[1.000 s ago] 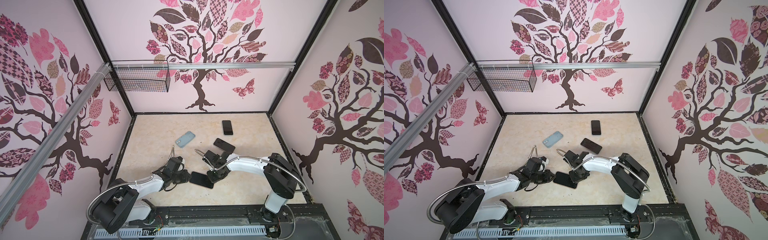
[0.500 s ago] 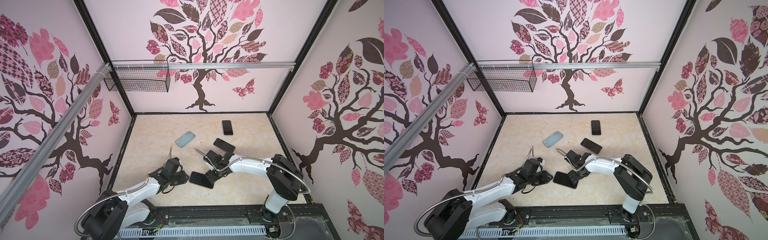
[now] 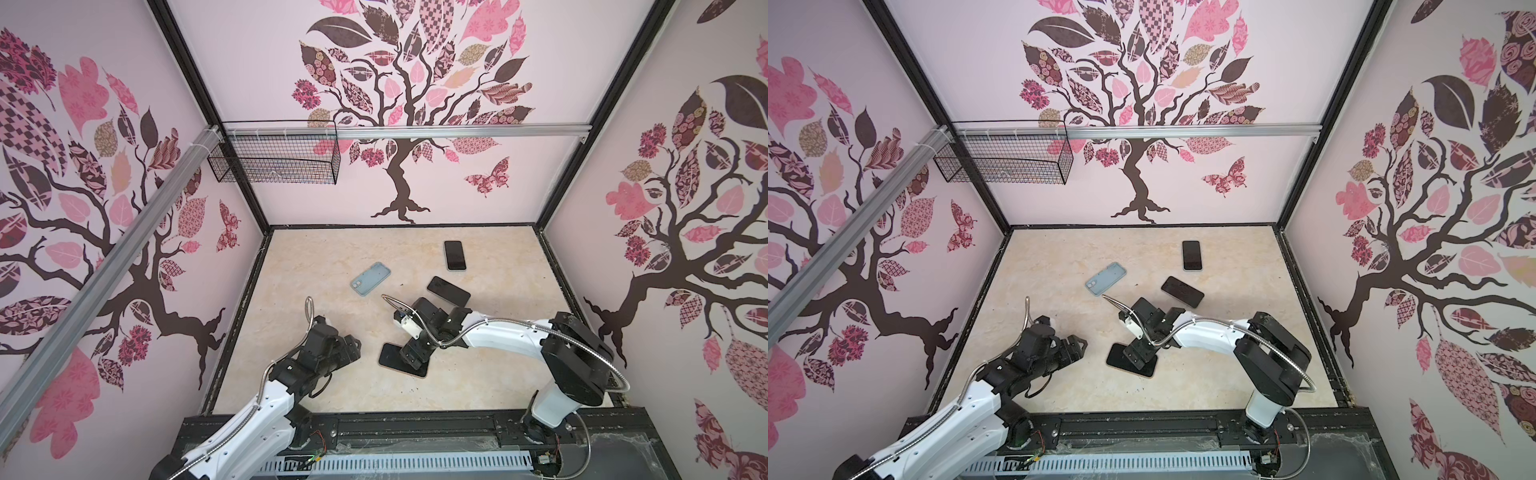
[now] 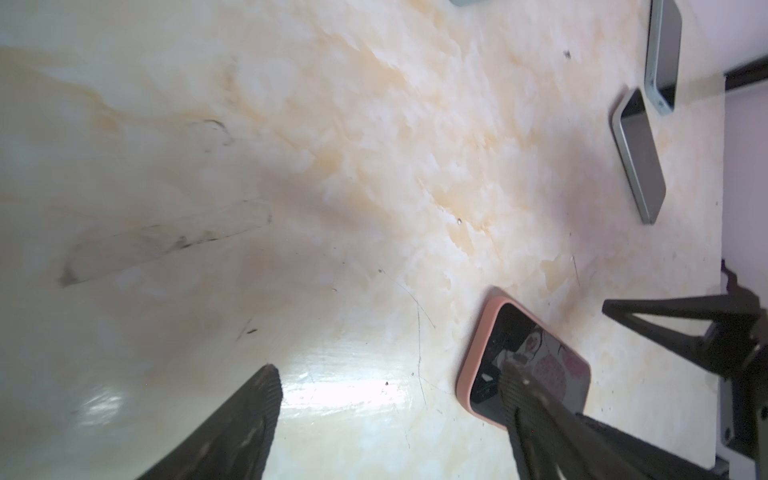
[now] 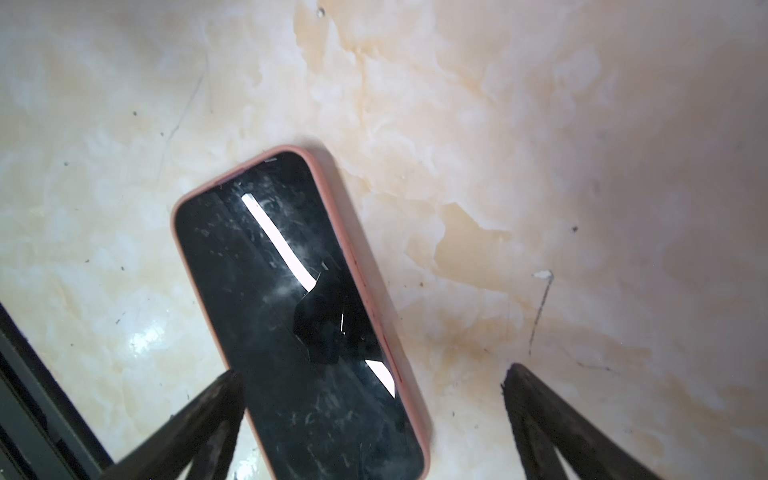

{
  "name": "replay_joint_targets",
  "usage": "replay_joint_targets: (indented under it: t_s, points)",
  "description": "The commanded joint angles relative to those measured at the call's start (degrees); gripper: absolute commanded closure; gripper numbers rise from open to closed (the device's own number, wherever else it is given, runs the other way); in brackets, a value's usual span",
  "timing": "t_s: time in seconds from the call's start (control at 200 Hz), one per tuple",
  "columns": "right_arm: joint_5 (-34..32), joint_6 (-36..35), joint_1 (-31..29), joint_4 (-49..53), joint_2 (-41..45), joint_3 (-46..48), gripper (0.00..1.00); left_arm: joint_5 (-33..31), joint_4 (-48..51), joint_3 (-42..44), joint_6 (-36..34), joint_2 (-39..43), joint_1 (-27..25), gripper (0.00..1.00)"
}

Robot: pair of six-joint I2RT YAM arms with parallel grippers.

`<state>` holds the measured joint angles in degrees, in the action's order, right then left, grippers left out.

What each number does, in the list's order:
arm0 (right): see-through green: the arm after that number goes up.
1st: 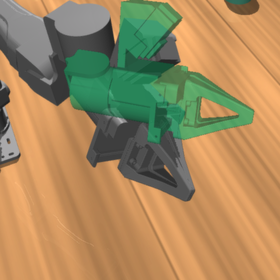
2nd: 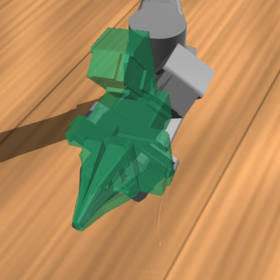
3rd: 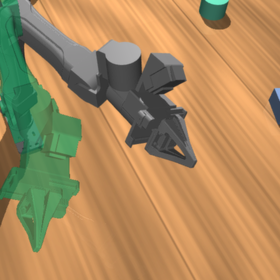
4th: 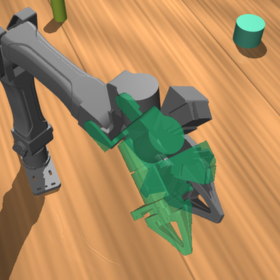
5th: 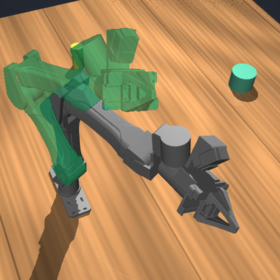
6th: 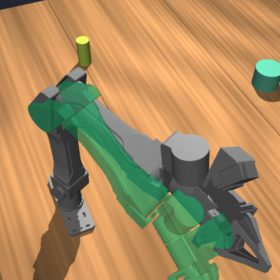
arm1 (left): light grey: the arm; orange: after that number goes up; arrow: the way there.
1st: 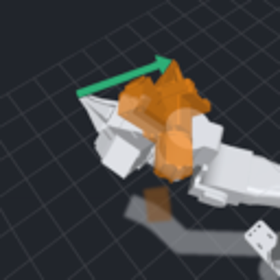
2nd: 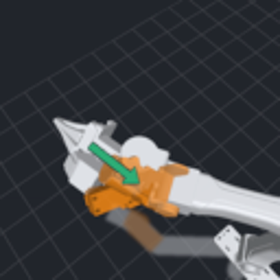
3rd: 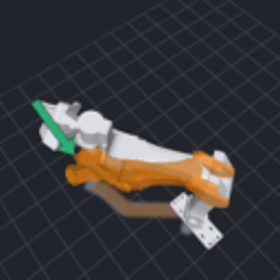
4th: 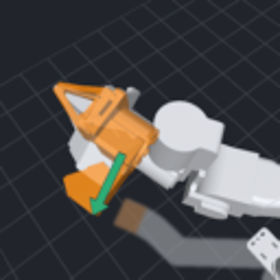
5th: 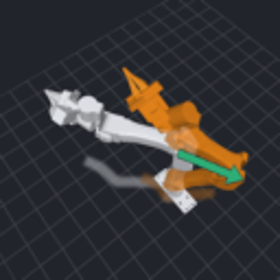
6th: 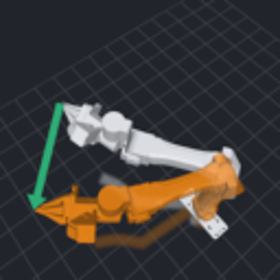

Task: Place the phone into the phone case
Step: 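Open both grippers and lift them off the cased phone, then grasp the pink-cased phone with the right gripper and lift it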

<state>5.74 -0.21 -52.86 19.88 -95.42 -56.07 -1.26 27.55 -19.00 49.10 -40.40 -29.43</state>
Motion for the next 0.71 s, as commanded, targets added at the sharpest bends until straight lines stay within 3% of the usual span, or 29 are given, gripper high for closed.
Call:
replay_joint_targets:
  t_s: [0.0, 0.035, 0.41, 0.7]
  points:
    - [-0.23, -4.34, -1.29, -3.15, -1.68, 0.91, 0.0, -5.95, 7.24, 0.29, 0.16, 3.5, 0.35, 0.06]
    - [-0.03, -4.86, -1.65, -3.34, -2.16, 1.07, 0.0, -6.86, 8.25, 0.2, 0.31, 4.27, 0.38, 0.03]
    - [1.38, -9.59, -4.9, -2.92, -5.45, 2.26, 0.0, -12.19, 12.35, 0.03, 4.13, 4.91, 0.6, 0.03]
    - [-7.32, -11.47, -8.58, 0.79, -7.78, 0.89, 0.04, -13.33, 14.11, -1.05, 5.56, 4.23, 0.76, 0.02]
